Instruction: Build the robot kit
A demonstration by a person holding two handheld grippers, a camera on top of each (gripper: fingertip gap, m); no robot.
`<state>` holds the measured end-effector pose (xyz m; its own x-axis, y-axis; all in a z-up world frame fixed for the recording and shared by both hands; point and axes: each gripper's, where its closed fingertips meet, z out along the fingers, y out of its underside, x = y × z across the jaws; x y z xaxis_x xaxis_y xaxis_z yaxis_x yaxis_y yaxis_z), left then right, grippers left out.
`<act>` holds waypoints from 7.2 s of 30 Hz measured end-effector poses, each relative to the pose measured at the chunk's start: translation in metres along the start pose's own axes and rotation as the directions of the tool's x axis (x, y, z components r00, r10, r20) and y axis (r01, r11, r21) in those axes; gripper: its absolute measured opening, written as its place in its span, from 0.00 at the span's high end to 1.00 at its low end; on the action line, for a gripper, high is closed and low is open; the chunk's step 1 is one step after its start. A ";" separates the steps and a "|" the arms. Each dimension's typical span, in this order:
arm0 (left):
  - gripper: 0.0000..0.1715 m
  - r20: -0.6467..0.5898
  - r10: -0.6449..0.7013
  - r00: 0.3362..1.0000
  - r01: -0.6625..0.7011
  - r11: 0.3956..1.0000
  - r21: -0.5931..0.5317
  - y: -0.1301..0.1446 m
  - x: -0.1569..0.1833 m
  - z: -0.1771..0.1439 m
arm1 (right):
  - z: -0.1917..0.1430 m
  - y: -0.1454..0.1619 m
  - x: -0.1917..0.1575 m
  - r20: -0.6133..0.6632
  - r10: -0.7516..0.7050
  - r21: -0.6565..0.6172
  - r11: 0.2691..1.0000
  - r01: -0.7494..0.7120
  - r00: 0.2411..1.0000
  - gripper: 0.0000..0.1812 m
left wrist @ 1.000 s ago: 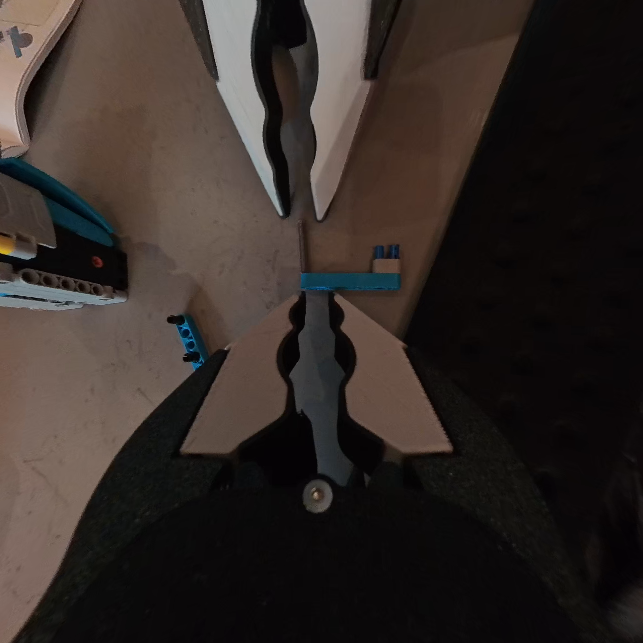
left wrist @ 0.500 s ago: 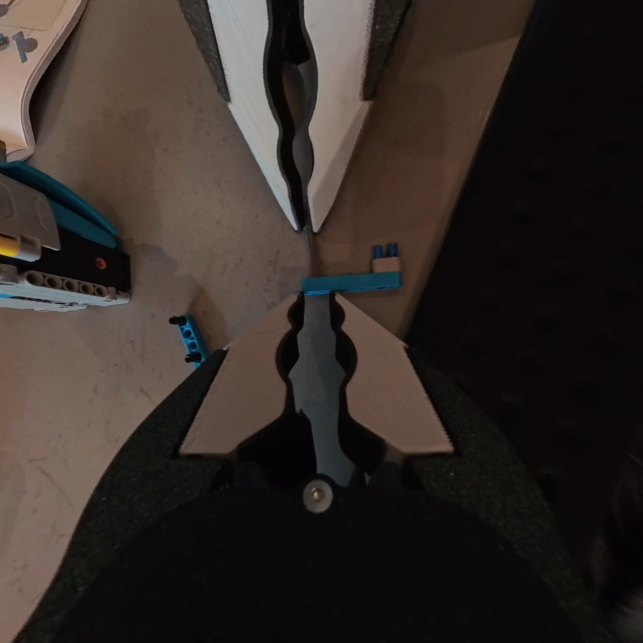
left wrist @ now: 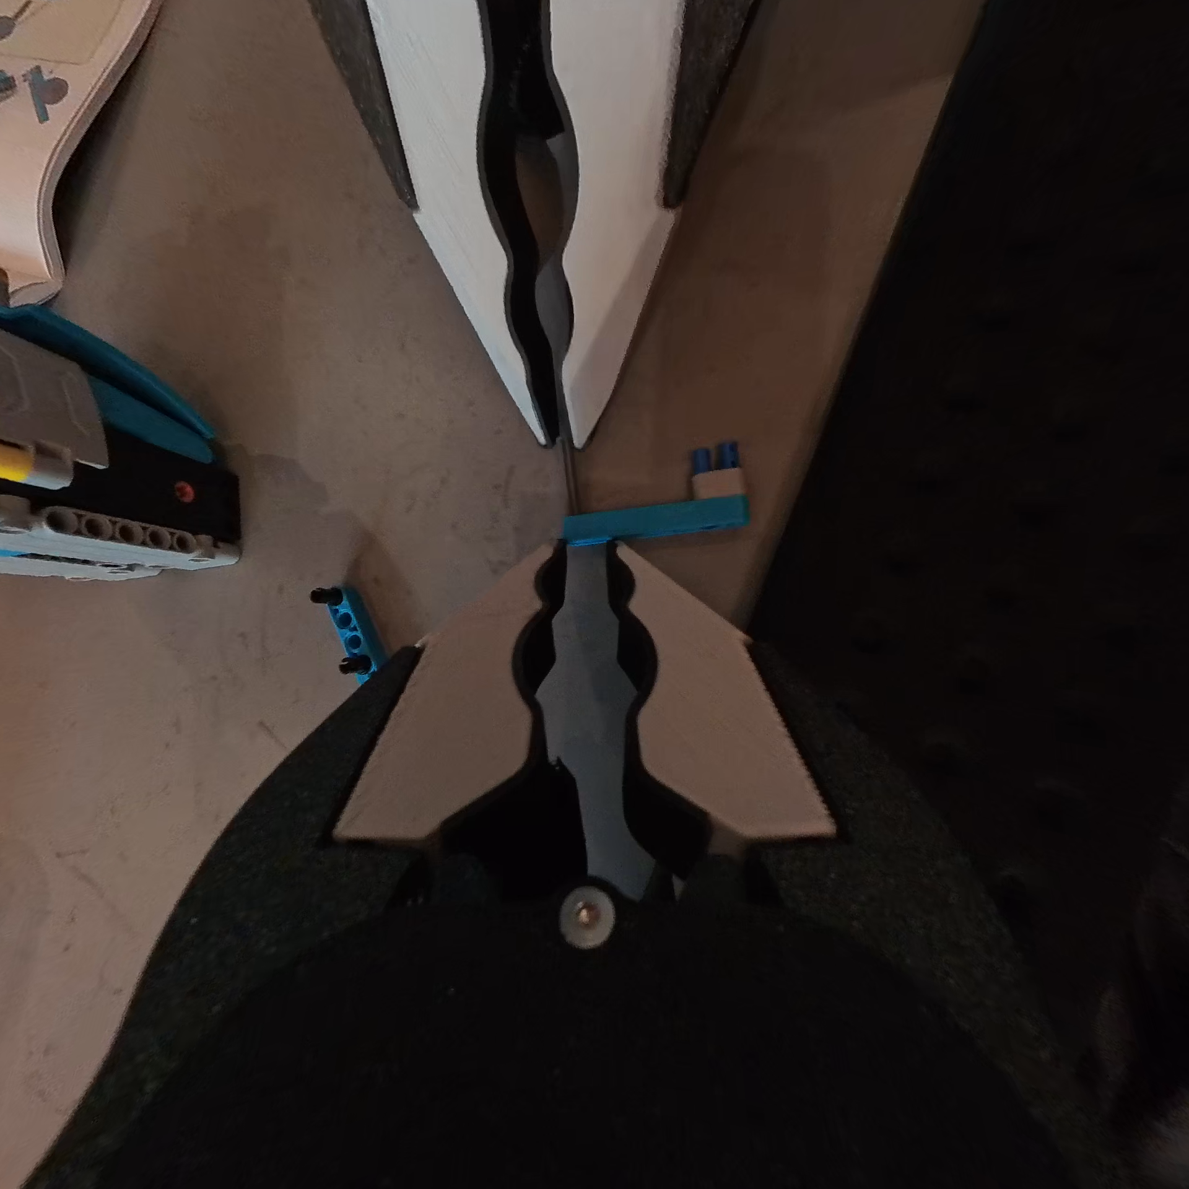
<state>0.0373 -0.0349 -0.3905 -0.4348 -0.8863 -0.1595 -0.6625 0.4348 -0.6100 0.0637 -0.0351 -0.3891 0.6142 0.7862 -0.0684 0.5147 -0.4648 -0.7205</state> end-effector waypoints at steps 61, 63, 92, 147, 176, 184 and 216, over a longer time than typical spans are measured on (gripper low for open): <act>0.89 -0.515 -0.472 0.715 0.683 0.626 0.376 -0.059 -0.016 -0.080 | -0.042 -0.086 -0.005 -0.562 -0.429 0.107 0.810 0.576 0.707 0.96; 0.90 -0.524 -0.464 0.714 0.683 0.627 0.375 -0.060 -0.014 -0.079 | -0.042 -0.086 -0.007 -0.565 -0.448 0.096 0.798 0.595 0.693 0.96; 0.97 -0.438 -0.510 0.741 0.651 0.706 0.280 -0.038 -0.002 -0.063 | -0.015 -0.080 -0.024 -0.628 -0.608 -0.119 0.692 0.712 0.486 0.81; 0.96 -0.467 -0.627 0.624 0.778 0.438 0.451 -0.016 -0.068 -0.082 | -0.085 0.023 0.123 -0.408 0.540 0.392 0.832 -0.393 0.736 0.78; 0.96 -0.483 -0.623 0.615 0.786 0.436 0.439 -0.016 -0.067 -0.081 | -0.086 0.026 0.124 -0.421 0.540 0.383 0.834 -0.397 0.729 0.79; 0.96 -0.487 -0.624 0.611 0.789 0.433 0.436 -0.016 -0.067 -0.081 | -0.087 0.026 0.124 -0.424 0.539 0.381 0.835 -0.396 0.727 0.79; 0.96 -0.566 -0.653 0.504 0.863 0.400 0.307 0.018 -0.074 -0.105 | -0.078 -0.018 0.086 -0.214 0.435 0.432 0.845 -0.315 0.875 0.86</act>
<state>-0.0068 0.0553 -0.3080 -0.1320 -0.6400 0.7570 -0.4531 -0.6403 -0.6203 0.1534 0.0094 -0.3283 0.8891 0.3983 -0.2256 -0.0166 -0.4644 -0.8855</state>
